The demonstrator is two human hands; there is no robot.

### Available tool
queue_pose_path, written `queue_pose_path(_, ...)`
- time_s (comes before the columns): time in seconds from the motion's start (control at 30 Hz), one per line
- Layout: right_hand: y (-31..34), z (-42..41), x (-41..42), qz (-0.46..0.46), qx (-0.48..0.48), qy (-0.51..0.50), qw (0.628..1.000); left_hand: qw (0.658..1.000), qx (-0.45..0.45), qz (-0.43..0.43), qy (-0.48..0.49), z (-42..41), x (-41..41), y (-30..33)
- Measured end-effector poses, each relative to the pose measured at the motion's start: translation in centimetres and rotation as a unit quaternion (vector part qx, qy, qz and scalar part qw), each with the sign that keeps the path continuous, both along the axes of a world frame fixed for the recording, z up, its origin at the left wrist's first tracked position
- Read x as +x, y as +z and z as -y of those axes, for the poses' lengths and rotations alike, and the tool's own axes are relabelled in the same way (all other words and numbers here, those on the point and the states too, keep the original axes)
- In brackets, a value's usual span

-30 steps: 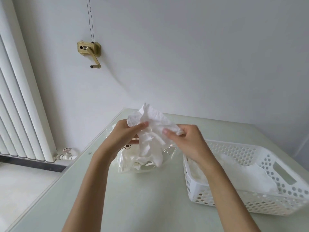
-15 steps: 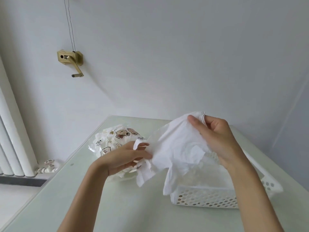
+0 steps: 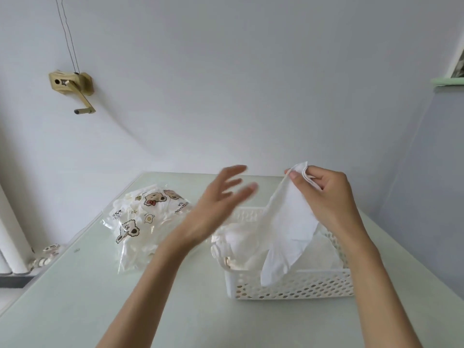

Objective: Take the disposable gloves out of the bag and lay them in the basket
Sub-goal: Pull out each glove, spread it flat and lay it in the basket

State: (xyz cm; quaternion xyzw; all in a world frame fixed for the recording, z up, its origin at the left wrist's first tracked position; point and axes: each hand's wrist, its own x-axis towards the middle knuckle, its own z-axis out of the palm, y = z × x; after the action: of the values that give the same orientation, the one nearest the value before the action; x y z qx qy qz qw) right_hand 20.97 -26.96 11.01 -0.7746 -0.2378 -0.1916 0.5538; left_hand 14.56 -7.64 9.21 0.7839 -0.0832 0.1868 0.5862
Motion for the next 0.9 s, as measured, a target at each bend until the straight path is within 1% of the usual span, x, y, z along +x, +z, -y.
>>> queue_pose_path(0.07, 0.2, 0.1, -0.4, 0.01, -0.004, -0.002, 1.0, 0.993, 0.087, -0.03, -0.075, 2.0, 0.7, -0.2)
queue_pose_path(0.1, 0.4, 0.3, -0.7, 0.012, -0.005, -0.004, 1.0, 0.987, 0.124, -0.035, -0.091, 2.8, 1.2, -0.6)
queue_pose_path(0.13, 0.6, 0.4, -0.9, 0.012, -0.006, -0.006, 1.0, 0.985, 0.15, -0.028, -0.086, 3.1, 1.7, -1.0)
queue_pose_path(0.2, 0.9, 1.1, -1.2, 0.006, 0.008, -0.014, 1.0, 0.984, 0.173, -0.007, -0.047, 3.1, 2.6, -1.5)
queue_pose_path(0.27, 1.0, 2.1, -1.0, -0.012, 0.05, -0.008, 0.999, 0.986, 0.163, -0.001, -0.023, 2.3, 2.9, -1.7)
queue_pose_path(0.33, 0.9, 3.1, -0.7, -0.025, 0.08, -0.003, 0.996, 0.991, 0.128, -0.003, -0.035, 1.5, 2.5, -1.5)
queue_pose_path(0.43, 0.5, 3.3, -0.6, -0.022, 0.048, 0.0, 0.999, 0.996, 0.083, 0.007, -0.034, -0.2, 1.4, -0.8)
queue_pose_path(0.5, 0.5, 2.6, -0.7, -0.008, 0.021, -0.004, 1.0, 0.998, 0.049, 0.031, 0.007, -1.4, 0.9, -0.3)
queue_pose_path(0.6, 1.4, 0.3, -1.8, 0.033, 0.004, -0.006, 0.999, 0.99, 0.021, 0.082, 0.111, -2.5, -0.1, 0.4)
queue_pose_path(0.7, 2.3, -2.5, -3.5, 0.058, 0.058, 0.078, 0.994, 0.963, -0.043, 0.139, 0.229, -3.0, -1.6, 1.7)
queue_pose_path(0.77, 2.6, -4.2, -4.5, 0.061, 0.106, 0.098, 0.988, 0.936, -0.085, 0.178, 0.29, -3.2, -2.6, 2.7)
queue_pose_path(0.83, 2.3, -4.9, -4.6, 0.045, 0.136, 0.084, 0.986, 0.925, -0.074, 0.185, 0.322, -3.6, -3.0, 3.4)
queue_pose_path(0.9, 1.2, -4.4, -3.5, -0.002, 0.148, 0.058, 0.987, 0.934, -0.007, 0.145, 0.328, -3.5, -2.0, 3.1)
